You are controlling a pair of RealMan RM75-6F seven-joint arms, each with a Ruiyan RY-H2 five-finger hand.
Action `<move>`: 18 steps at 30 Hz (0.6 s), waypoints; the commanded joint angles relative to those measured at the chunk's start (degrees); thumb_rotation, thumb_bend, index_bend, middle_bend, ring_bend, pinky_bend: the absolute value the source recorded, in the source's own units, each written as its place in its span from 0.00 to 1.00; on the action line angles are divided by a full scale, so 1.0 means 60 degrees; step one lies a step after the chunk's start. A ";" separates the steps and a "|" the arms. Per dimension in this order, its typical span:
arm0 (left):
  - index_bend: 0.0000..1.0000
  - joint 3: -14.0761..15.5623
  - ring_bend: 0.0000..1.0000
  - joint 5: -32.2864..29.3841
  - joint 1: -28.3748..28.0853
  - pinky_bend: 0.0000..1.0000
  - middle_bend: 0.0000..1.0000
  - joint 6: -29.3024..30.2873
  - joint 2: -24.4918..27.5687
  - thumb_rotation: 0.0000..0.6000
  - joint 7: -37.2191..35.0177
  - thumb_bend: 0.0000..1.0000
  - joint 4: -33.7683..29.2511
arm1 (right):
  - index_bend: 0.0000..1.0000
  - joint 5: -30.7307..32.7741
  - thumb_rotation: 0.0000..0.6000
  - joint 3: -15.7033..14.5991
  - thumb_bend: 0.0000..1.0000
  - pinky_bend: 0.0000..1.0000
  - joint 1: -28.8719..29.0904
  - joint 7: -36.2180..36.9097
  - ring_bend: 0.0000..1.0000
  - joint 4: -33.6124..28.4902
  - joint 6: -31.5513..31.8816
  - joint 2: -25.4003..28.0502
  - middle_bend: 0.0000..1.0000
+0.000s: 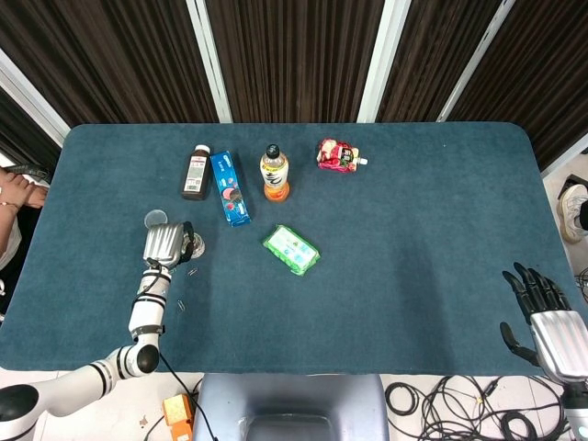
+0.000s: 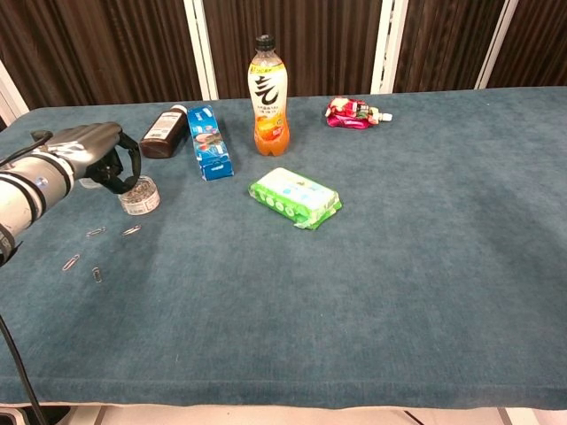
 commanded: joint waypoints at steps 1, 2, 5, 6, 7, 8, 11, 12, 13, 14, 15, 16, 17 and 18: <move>0.52 -0.0010 1.00 -0.0064 0.0003 1.00 1.00 -0.0017 -0.0002 1.00 -0.0037 0.35 0.0039 | 0.00 -0.0018 1.00 -0.0004 0.37 0.13 -0.0008 0.0021 0.00 0.0004 0.0012 0.0007 0.00; 0.51 -0.0014 1.00 -0.0088 0.0006 1.00 1.00 -0.0034 0.0010 1.00 -0.0050 0.35 0.0033 | 0.00 -0.0022 1.00 -0.0004 0.37 0.13 -0.0012 0.0030 0.00 0.0003 0.0019 0.0009 0.00; 0.47 -0.0034 1.00 -0.0136 0.0019 1.00 1.00 -0.0035 0.0050 1.00 -0.0104 0.36 -0.0016 | 0.00 -0.0023 1.00 0.0001 0.37 0.13 -0.0017 0.0030 0.00 0.0007 0.0027 0.0006 0.00; 0.46 -0.0040 1.00 -0.0146 0.0025 1.00 1.00 -0.0034 0.0065 1.00 -0.0136 0.36 -0.0052 | 0.00 -0.0026 1.00 -0.0003 0.37 0.13 -0.0015 0.0021 0.00 0.0006 0.0015 0.0004 0.00; 0.46 -0.0038 1.00 -0.0150 0.0030 1.00 1.00 -0.0023 0.0079 1.00 -0.0142 0.36 -0.0079 | 0.00 -0.0031 1.00 -0.0006 0.37 0.13 -0.0013 0.0014 0.00 0.0002 0.0010 0.0004 0.00; 0.45 -0.0040 1.00 -0.0143 0.0036 1.00 1.00 0.0007 0.0092 1.00 -0.0155 0.36 -0.0109 | 0.00 -0.0039 1.00 -0.0008 0.37 0.13 -0.0011 0.0004 0.00 -0.0001 0.0005 0.0003 0.00; 0.45 -0.0030 1.00 -0.0069 0.0087 1.00 1.00 0.0157 0.0167 1.00 -0.0220 0.35 -0.0282 | 0.00 -0.0040 1.00 -0.0008 0.37 0.13 -0.0010 -0.0017 0.00 -0.0006 -0.0005 -0.0003 0.00; 0.44 -0.0017 1.00 -0.0012 0.0123 1.00 1.00 0.0248 0.0238 1.00 -0.0237 0.35 -0.0418 | 0.00 -0.0037 1.00 -0.0007 0.37 0.13 -0.0008 -0.0025 0.00 -0.0004 -0.0012 -0.0006 0.00; 0.44 0.0010 1.00 0.0055 0.0167 1.00 1.00 0.0346 0.0310 1.00 -0.0240 0.35 -0.0561 | 0.00 -0.0036 1.00 -0.0007 0.37 0.13 -0.0005 -0.0030 0.00 0.0000 -0.0020 -0.0010 0.00; 0.44 0.0055 1.00 0.0155 0.0227 1.00 1.00 0.0478 0.0403 1.00 -0.0236 0.35 -0.0745 | 0.00 -0.0040 1.00 -0.0009 0.37 0.13 0.0000 -0.0039 0.00 -0.0002 -0.0031 -0.0012 0.00; 0.44 0.0146 1.00 0.0329 0.0345 1.00 1.00 0.0708 0.0575 1.00 -0.0216 0.35 -0.1069 | 0.00 -0.0042 1.00 -0.0016 0.37 0.13 0.0005 -0.0056 0.00 -0.0002 -0.0054 -0.0016 0.00; 0.44 0.0173 1.00 0.0376 0.0381 1.00 1.00 0.0774 0.0627 1.00 -0.0209 0.35 -0.1167 | 0.00 -0.0043 1.00 -0.0019 0.37 0.13 0.0006 -0.0059 0.00 -0.0001 -0.0058 -0.0016 0.00; 0.43 0.0193 1.00 0.0403 0.0411 1.00 1.00 0.0814 0.0670 1.00 -0.0203 0.35 -0.1249 | 0.00 -0.0043 1.00 -0.0019 0.37 0.13 0.0006 -0.0061 0.00 -0.0001 -0.0060 -0.0016 0.00; 0.42 0.0193 1.00 0.0403 0.0411 1.00 1.00 0.0814 0.0670 1.00 -0.0203 0.35 -0.1249 | 0.00 -0.0043 1.00 -0.0019 0.37 0.13 0.0006 -0.0061 0.00 -0.0001 -0.0060 -0.0016 0.00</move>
